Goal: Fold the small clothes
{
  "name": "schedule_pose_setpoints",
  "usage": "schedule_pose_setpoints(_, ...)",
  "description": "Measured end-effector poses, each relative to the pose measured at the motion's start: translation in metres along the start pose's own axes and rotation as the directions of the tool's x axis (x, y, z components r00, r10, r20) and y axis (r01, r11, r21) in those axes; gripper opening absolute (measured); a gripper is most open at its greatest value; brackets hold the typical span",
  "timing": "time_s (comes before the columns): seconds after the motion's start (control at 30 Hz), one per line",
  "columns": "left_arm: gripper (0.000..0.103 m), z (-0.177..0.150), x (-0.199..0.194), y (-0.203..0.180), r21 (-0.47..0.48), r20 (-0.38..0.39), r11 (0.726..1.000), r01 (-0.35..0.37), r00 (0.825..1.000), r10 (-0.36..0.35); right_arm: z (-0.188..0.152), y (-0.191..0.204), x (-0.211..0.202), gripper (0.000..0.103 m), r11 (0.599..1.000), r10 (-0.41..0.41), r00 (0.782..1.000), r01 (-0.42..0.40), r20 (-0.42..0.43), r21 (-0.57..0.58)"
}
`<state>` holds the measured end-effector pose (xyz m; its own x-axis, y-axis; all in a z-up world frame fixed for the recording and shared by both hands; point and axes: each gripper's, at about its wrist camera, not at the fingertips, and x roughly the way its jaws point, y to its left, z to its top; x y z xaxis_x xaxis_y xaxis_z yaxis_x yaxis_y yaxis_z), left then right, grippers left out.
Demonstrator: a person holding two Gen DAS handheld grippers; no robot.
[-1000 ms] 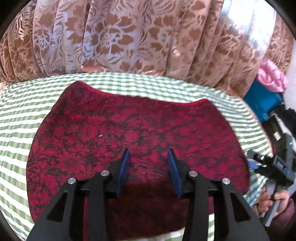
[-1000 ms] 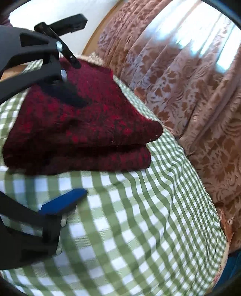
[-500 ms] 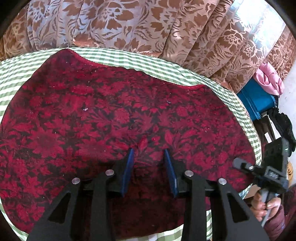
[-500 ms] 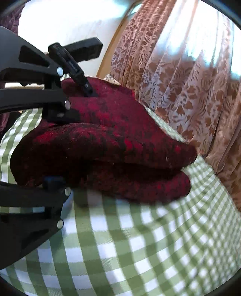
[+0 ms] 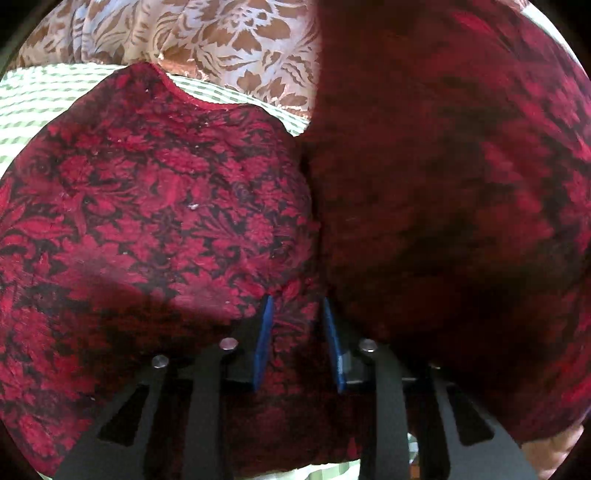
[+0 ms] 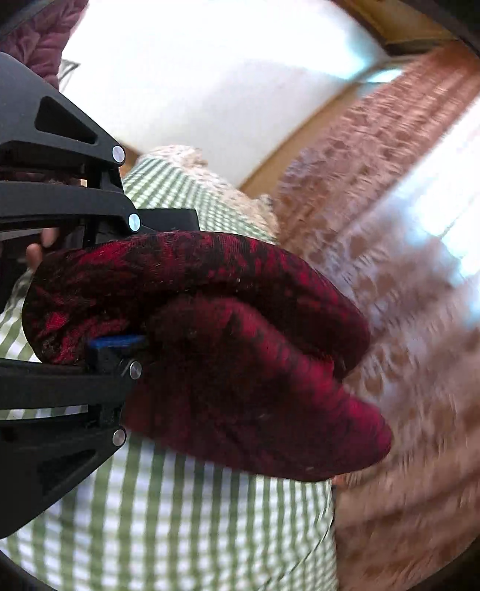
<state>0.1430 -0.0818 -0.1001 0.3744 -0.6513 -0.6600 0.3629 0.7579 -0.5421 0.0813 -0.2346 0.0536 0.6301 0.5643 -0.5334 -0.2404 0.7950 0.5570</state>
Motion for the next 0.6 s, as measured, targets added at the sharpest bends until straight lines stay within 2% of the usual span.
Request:
schedule_pose_setpoints(0.1, 0.021, -0.001, -0.029, 0.017, -0.014, 0.015, 0.999, 0.037, 0.999, -0.036, 0.006, 0.016, 0.018, 0.029, 0.998, -0.038, 0.999, 0.037, -0.034, -0.053)
schedule_pose_setpoints(0.2, 0.023, -0.003, -0.063, 0.034, -0.007, 0.063, 1.000, 0.029, 0.998, -0.028, 0.006, 0.025, 0.025, 0.029, 0.991, -0.105, 0.993, 0.100, -0.049, -0.092)
schedule_pose_setpoints(0.27, 0.026, -0.004, -0.090, 0.055, -0.034, 0.105, 0.999, 0.029, 0.994, -0.026, 0.006, 0.038, 0.030, 0.029, 0.979, -0.163, 0.985, 0.156, -0.049, -0.129)
schedule_pose_setpoints(0.37, 0.030, -0.002, -0.123, 0.092, -0.123, 0.161, 0.991, 0.043, 0.987, -0.023, 0.001, 0.064, 0.047, 0.029, 0.942, -0.258, 0.965, 0.241, -0.044, -0.232)
schedule_pose_setpoints(0.47, 0.042, 0.005, -0.152, 0.123, -0.208, 0.241, 0.972, 0.110, 0.969, -0.058, -0.020, 0.094, 0.085, 0.029, 0.867, -0.349, 0.935, 0.297, -0.064, -0.399)
schedule_pose_setpoints(0.6, 0.052, 0.019, -0.176, 0.134, -0.192, 0.276, 0.964, 0.186, 0.953, -0.129, -0.063, 0.116, 0.145, 0.029, 0.730, -0.465, 0.883, 0.347, -0.056, -0.588)
